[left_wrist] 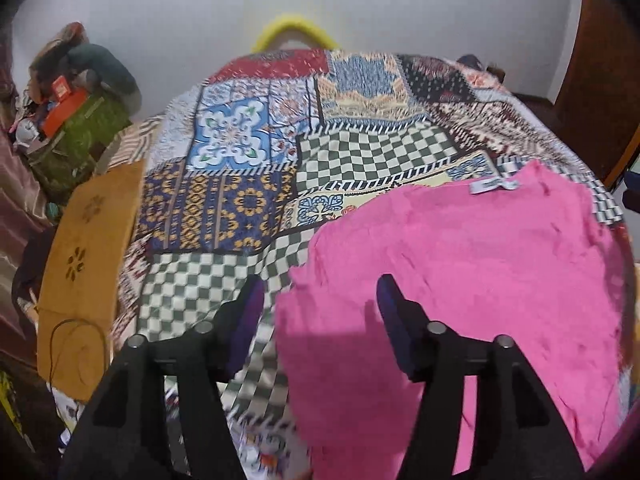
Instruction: Fold small clothes
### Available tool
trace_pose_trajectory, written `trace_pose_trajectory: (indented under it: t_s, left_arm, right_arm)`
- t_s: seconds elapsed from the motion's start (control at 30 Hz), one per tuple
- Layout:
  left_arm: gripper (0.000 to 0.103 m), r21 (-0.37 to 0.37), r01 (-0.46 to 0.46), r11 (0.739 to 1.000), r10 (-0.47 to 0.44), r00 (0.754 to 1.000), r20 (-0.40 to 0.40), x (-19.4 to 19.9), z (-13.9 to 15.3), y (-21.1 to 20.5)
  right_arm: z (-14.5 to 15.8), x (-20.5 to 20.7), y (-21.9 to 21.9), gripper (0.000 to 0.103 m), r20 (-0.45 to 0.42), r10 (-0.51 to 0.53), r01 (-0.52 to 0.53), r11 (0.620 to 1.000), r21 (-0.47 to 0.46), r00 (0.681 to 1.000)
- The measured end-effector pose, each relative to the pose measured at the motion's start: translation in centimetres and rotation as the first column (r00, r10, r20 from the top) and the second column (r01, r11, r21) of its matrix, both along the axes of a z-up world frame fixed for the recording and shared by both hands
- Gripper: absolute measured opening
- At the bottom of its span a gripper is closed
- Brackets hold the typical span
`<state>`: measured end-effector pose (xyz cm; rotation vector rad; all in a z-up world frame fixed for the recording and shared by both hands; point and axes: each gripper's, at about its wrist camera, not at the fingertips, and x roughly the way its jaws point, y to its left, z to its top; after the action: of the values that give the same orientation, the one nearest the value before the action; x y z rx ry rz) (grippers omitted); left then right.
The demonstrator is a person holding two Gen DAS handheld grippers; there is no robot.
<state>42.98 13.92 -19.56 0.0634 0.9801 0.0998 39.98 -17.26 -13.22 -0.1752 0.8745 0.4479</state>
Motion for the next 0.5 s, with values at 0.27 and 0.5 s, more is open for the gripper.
trace_pose_trajectory:
  t_s: [0.27, 0.5]
  left_arm:
    - [0.065, -0.115, -0.055, 0.992, 0.054, 0.998, -0.012, -8.3, 2.4, 1.0]
    - [0.065, -0.139, -0.046, 0.989, 0.032, 0.994, -0.106, -15.0, -0.6, 0.0]
  right_arm:
    - [2.3, -8.2, -0.2, 0.060, 0.011, 0.065, -0.065, 0.998, 0.018, 0.998]
    - [-0.8, -14.3, -1.2, 0.061, -0.059, 0.079, -0.077, 0.997, 0.023, 0.995]
